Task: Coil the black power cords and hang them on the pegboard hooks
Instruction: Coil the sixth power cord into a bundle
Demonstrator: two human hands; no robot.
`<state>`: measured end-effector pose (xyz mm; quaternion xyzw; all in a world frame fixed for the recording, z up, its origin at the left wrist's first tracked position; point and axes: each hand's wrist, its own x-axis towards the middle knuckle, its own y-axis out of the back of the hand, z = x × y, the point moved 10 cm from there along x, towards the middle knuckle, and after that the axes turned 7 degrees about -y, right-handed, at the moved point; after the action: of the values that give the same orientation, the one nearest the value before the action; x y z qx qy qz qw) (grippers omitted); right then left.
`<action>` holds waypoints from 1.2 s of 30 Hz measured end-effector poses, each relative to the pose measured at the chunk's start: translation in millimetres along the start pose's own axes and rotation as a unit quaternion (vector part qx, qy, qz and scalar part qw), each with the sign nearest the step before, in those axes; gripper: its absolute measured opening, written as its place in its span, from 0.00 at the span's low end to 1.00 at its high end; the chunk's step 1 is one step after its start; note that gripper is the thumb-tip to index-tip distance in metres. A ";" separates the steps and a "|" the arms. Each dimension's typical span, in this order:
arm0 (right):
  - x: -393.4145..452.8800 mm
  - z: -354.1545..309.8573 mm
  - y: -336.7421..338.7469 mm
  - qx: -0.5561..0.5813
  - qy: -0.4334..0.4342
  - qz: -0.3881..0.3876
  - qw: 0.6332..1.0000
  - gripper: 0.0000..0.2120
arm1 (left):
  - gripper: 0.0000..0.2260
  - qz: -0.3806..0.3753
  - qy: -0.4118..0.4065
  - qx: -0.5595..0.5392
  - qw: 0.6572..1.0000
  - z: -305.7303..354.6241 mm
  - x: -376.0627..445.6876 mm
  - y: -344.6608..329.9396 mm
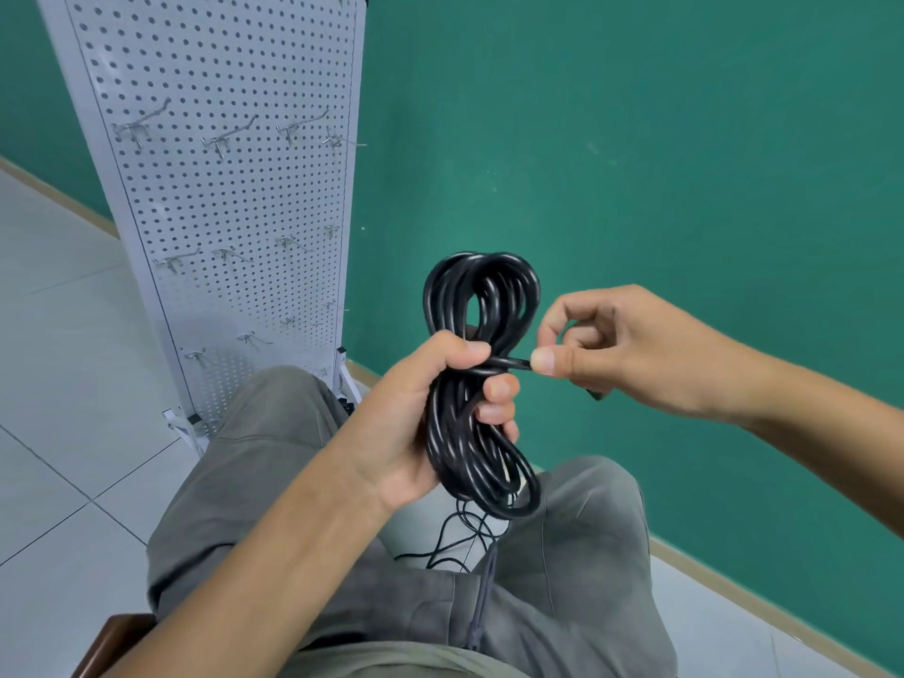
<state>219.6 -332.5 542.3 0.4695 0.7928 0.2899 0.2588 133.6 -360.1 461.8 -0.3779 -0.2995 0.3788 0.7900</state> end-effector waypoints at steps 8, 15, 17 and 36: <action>23.2 24.5 -19.2 -0.001 -0.100 -0.139 0.985 0.40 | 0.09 -0.055 0.024 0.281 0.958 0.1 -2.7 -1.8; 41.1 7.6 -22.7 -0.051 -0.156 -0.224 0.961 0.42 | 0.06 -0.182 0.147 0.501 0.833 7.1 11.5 -22.2; 42.7 1.6 -26.5 -0.100 -0.172 -0.248 0.948 0.42 | 0.08 -0.212 0.184 0.535 0.797 1.0 14.8 -21.2; 50.3 -33.9 -41.1 -0.650 -0.073 -0.187 0.733 0.12 | 0.06 -0.067 0.200 0.455 0.865 -33.8 28.8 8.9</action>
<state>150.7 -310.9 530.2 0.0495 0.4618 0.6449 0.6070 171.4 -345.1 441.8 -0.0237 0.0458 0.3351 0.9408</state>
